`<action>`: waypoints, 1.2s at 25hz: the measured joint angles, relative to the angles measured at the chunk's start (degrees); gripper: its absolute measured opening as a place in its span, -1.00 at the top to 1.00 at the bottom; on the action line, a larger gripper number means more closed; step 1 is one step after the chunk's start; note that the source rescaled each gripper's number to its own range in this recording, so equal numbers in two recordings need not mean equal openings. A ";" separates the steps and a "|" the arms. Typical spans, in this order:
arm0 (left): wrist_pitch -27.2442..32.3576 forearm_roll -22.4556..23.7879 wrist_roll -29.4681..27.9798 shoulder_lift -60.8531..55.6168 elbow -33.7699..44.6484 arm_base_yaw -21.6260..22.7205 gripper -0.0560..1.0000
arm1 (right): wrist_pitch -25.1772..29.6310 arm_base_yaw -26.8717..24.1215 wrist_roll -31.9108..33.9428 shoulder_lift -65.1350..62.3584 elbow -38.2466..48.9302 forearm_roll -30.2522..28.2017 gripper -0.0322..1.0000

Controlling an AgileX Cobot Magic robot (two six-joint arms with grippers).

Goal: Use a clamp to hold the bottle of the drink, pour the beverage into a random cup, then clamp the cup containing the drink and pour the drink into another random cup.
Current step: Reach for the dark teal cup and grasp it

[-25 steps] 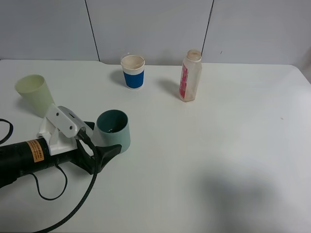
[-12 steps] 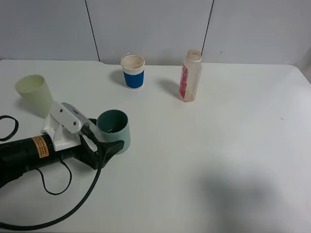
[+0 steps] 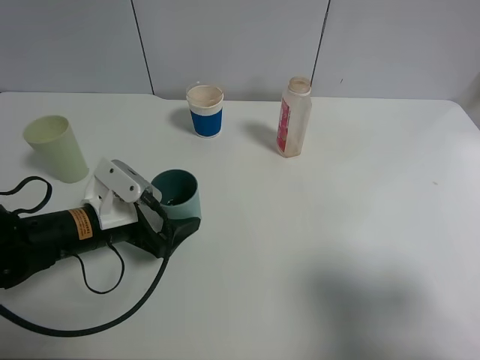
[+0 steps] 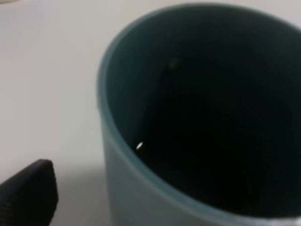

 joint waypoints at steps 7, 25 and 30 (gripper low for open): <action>0.00 0.96 -1.21 1.75 -2.23 0.00 -0.99 | 0.00 0.00 0.00 0.00 0.00 0.00 -1.00; -0.02 -1.04 -1.50 2.64 -2.51 -3.82 -0.99 | 0.00 0.00 0.00 0.00 0.00 0.00 -1.00; 0.01 -0.92 -1.50 5.00 -4.49 -3.82 -0.93 | 0.00 0.00 0.00 0.00 0.00 0.00 -1.00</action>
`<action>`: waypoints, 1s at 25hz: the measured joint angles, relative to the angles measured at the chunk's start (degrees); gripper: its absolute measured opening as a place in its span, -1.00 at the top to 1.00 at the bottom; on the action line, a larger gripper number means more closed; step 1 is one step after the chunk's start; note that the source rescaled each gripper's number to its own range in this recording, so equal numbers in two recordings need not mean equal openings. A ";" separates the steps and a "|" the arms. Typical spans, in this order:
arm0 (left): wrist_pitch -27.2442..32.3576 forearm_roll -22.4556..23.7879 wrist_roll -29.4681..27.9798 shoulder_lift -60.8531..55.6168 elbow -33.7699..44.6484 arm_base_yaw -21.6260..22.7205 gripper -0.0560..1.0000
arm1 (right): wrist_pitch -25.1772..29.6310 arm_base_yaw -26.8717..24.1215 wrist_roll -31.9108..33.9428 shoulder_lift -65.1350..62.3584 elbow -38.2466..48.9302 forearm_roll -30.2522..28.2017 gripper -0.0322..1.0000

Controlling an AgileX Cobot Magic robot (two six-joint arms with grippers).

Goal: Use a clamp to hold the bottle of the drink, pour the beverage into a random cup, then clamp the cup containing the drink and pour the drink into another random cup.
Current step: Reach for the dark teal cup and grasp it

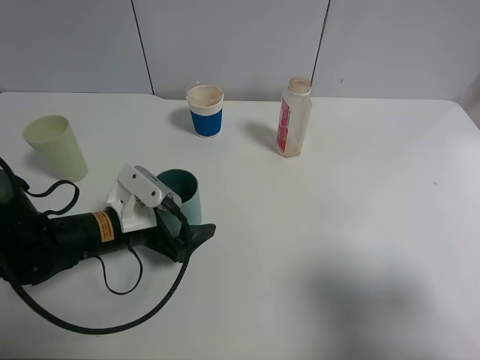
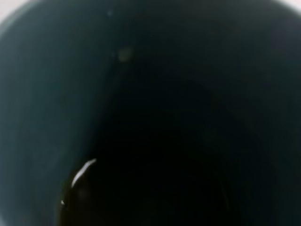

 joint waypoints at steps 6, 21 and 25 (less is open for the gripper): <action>-0.05 0.37 -0.19 0.46 -1.40 0.00 -0.82 | 0.00 0.00 0.00 0.00 0.00 0.00 -1.00; 0.02 1.03 3.96 0.60 -1.40 0.00 0.88 | 0.00 0.00 0.00 0.00 0.00 0.00 -1.00; 0.29 0.49 3.96 -0.15 -1.40 0.00 0.88 | 0.00 0.00 0.00 0.00 0.00 0.00 -1.00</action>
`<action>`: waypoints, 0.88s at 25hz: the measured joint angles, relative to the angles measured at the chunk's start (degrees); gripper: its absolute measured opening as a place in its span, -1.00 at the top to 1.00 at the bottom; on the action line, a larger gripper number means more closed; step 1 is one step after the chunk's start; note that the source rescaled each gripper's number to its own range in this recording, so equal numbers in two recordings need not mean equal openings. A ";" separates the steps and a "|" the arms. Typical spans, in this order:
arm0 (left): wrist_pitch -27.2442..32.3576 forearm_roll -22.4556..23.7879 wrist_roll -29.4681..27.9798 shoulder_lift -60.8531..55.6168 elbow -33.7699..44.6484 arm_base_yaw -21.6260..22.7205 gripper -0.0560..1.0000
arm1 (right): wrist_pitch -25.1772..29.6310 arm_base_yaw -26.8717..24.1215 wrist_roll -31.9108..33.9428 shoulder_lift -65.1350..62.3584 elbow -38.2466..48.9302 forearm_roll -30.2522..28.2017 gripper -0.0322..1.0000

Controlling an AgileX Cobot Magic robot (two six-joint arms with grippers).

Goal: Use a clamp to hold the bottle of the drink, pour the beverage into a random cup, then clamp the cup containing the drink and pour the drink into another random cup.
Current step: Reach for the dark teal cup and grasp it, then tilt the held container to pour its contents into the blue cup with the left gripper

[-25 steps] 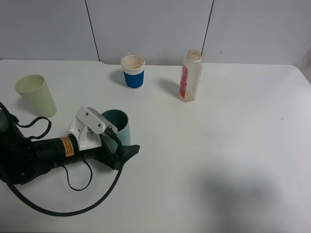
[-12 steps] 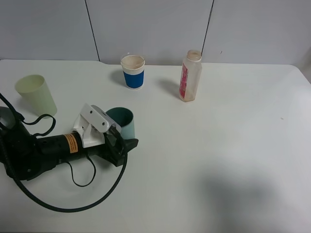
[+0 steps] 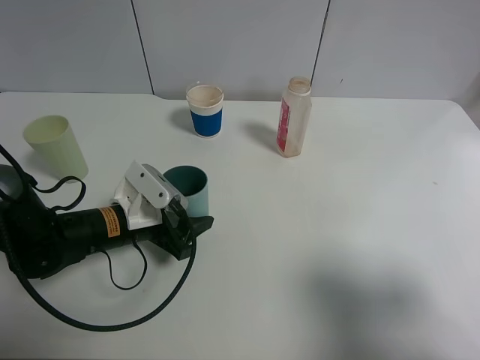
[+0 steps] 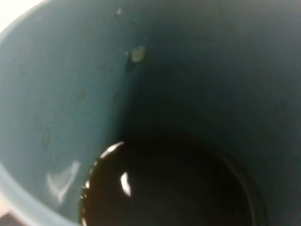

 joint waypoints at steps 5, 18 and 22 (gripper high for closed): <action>0.00 -3.56 0.00 -3.23 0.00 0.00 0.88 | 0.00 0.00 0.00 0.00 0.00 0.00 -1.00; 0.00 -5.76 0.00 -10.77 -0.06 7.02 0.88 | 0.00 0.00 0.00 0.00 0.00 0.00 -1.00; 0.20 -5.76 0.00 -11.18 -1.71 10.30 0.88 | 0.00 0.00 0.00 0.00 0.00 0.00 -1.00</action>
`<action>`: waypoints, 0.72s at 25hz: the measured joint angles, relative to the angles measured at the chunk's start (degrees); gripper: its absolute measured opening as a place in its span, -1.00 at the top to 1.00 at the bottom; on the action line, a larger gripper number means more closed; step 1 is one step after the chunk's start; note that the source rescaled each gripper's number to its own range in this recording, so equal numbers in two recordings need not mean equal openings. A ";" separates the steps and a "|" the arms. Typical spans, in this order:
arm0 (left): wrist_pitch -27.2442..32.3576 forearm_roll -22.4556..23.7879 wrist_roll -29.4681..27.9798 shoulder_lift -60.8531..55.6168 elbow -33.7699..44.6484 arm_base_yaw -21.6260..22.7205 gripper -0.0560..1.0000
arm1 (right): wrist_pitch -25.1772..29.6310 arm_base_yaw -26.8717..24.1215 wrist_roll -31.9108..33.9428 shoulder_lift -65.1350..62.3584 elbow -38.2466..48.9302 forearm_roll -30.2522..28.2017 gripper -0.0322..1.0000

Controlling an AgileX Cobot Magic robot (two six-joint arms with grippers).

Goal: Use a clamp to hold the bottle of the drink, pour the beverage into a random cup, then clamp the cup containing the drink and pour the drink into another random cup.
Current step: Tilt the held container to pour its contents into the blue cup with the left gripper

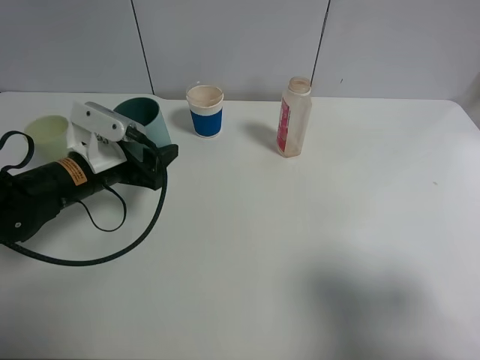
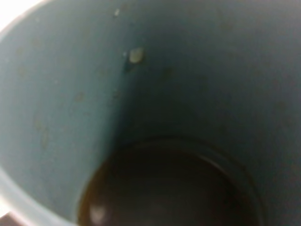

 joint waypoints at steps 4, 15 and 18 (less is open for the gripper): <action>0.01 0.12 0.00 -0.01 -3.46 1.54 0.88 | 0.00 0.00 0.00 0.00 0.00 0.00 -1.00; 11.00 3.07 0.00 -0.01 -13.88 3.02 0.88 | 0.00 0.00 0.00 0.00 0.00 0.00 -1.00; 19.08 3.12 0.00 -0.01 -17.04 3.02 0.88 | 0.00 0.00 0.00 0.00 0.00 0.00 -1.00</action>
